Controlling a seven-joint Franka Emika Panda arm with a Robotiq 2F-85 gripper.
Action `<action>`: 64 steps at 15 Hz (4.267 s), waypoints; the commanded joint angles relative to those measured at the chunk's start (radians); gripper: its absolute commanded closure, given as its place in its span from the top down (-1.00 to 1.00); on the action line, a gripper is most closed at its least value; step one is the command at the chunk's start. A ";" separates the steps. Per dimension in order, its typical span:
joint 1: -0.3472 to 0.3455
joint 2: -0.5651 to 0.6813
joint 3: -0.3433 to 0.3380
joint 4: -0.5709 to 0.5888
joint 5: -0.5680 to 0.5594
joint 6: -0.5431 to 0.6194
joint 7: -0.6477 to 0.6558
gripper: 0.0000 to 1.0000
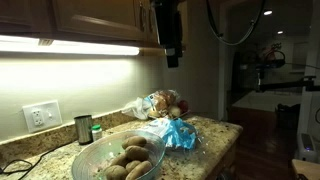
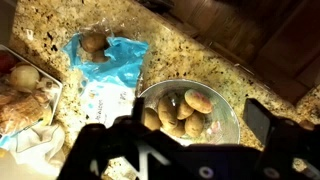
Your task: Pick up a potato from the plastic bag and put it in the dish.
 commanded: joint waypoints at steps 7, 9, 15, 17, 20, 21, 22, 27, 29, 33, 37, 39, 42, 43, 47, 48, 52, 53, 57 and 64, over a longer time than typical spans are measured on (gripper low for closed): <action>0.030 0.006 -0.031 0.000 -0.014 0.005 0.019 1.00; 0.012 0.007 -0.038 -0.019 -0.041 0.039 0.079 1.00; -0.026 -0.009 -0.082 -0.135 -0.123 0.224 0.314 1.00; -0.045 -0.021 -0.098 -0.194 -0.141 0.312 0.400 1.00; -0.088 -0.029 -0.120 -0.287 -0.182 0.437 0.521 1.00; -0.105 -0.029 -0.126 -0.314 -0.202 0.466 0.555 1.00; -0.121 -0.026 -0.133 -0.338 -0.220 0.493 0.586 1.00; -0.185 -0.016 -0.159 -0.447 -0.308 0.575 0.735 1.00; -0.203 -0.013 -0.173 -0.480 -0.326 0.592 0.781 1.00; -0.192 0.019 -0.188 -0.460 -0.296 0.560 0.751 1.00; -0.191 0.033 -0.188 -0.450 -0.295 0.552 0.760 1.00; -0.201 0.051 -0.187 -0.436 -0.314 0.555 0.783 1.00; -0.218 0.082 -0.206 -0.416 -0.322 0.568 0.809 1.00; -0.223 0.093 -0.218 -0.410 -0.316 0.573 0.811 1.00; -0.251 0.146 -0.284 -0.376 -0.300 0.598 0.823 1.00; -0.259 0.158 -0.301 -0.370 -0.302 0.609 0.829 1.00; -0.274 0.228 -0.383 -0.340 -0.229 0.704 0.743 1.00; -0.274 0.249 -0.399 -0.331 -0.198 0.728 0.717 1.00; -0.266 0.348 -0.445 -0.273 0.050 0.786 0.490 1.00; -0.267 0.483 -0.452 -0.150 0.293 0.720 0.247 1.00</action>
